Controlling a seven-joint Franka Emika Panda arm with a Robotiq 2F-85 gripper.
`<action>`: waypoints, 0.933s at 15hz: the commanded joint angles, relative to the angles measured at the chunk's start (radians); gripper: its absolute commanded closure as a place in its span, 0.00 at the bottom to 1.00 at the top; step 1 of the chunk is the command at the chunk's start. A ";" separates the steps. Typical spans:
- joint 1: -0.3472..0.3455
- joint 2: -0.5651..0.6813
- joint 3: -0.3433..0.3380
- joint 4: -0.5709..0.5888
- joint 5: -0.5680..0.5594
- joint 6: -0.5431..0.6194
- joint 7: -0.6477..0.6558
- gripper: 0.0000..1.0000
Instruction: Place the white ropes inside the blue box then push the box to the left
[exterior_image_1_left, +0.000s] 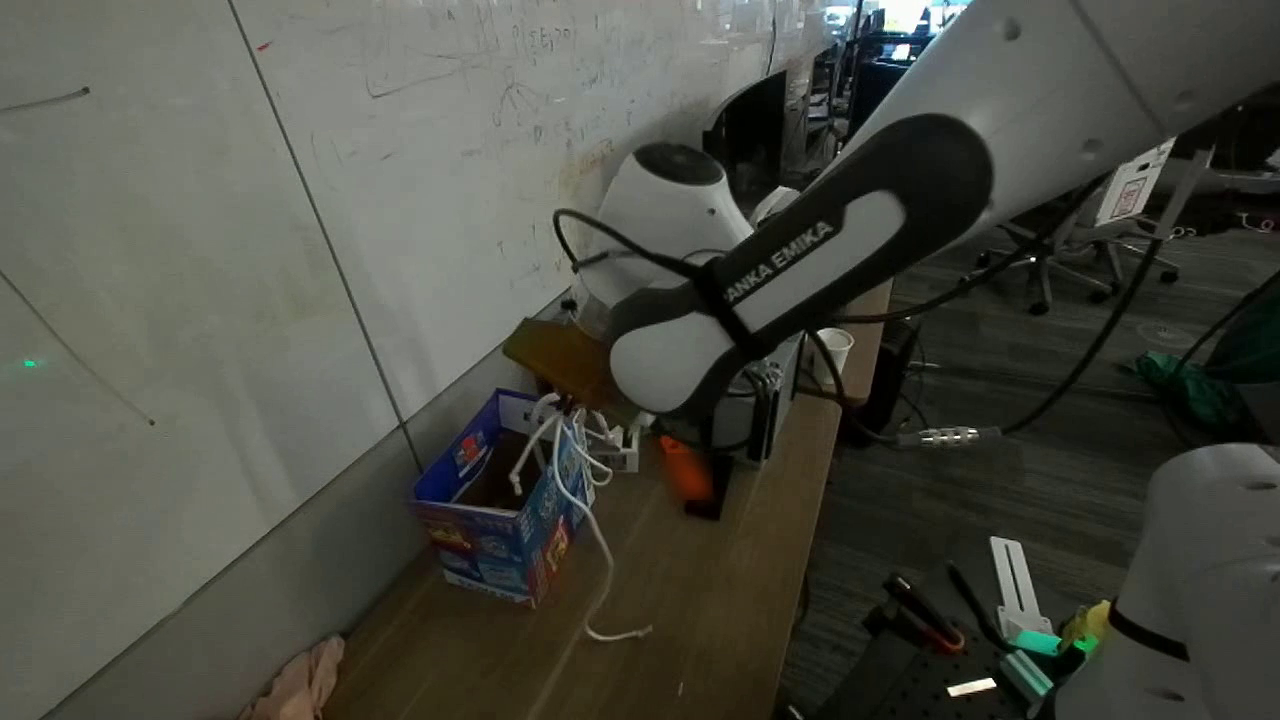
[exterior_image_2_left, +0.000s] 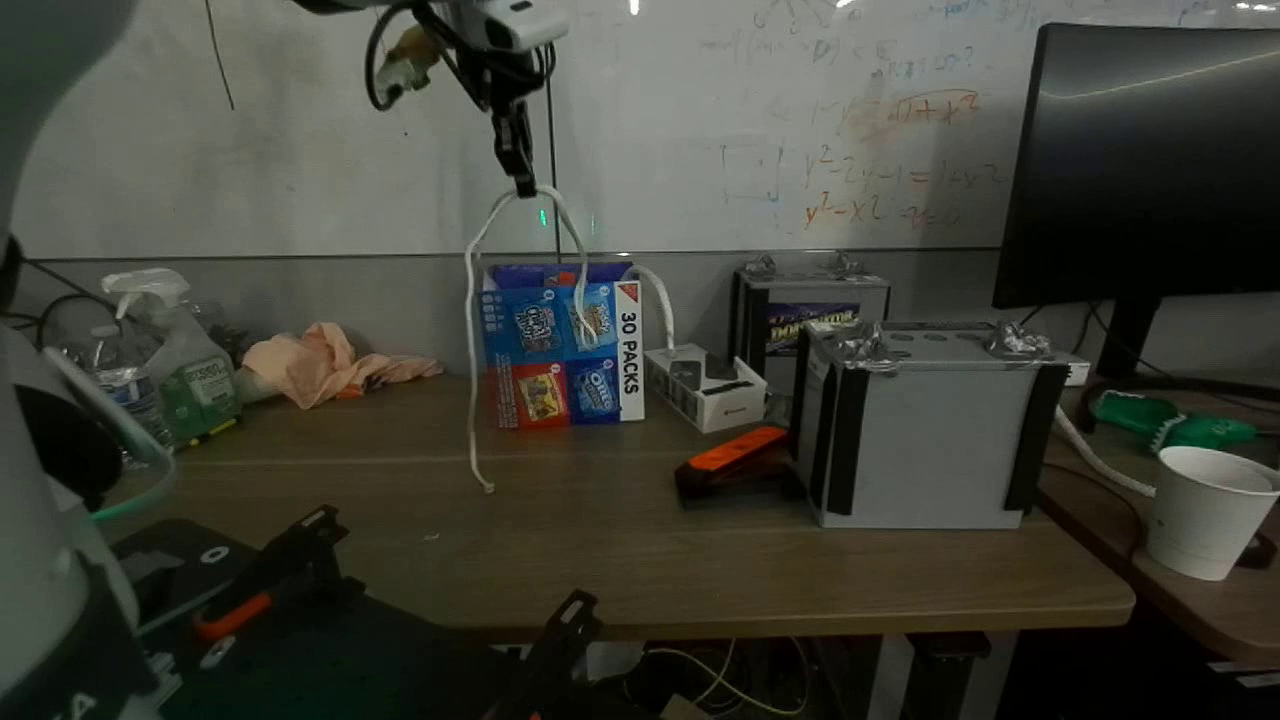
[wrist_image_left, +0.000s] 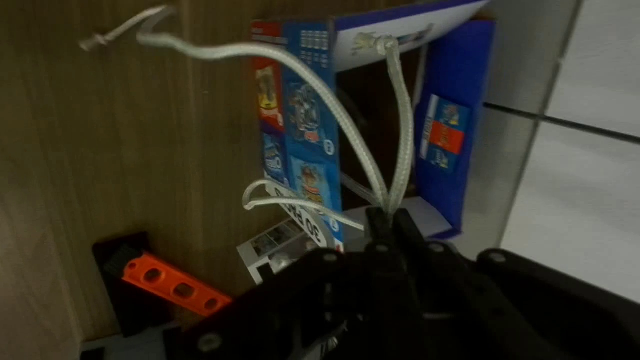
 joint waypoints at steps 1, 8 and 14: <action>-0.045 -0.190 0.061 -0.017 -0.143 -0.028 0.272 0.98; -0.213 -0.421 0.350 0.087 -0.399 -0.050 0.700 0.98; -0.513 -0.544 0.651 0.154 -0.373 -0.067 0.767 0.98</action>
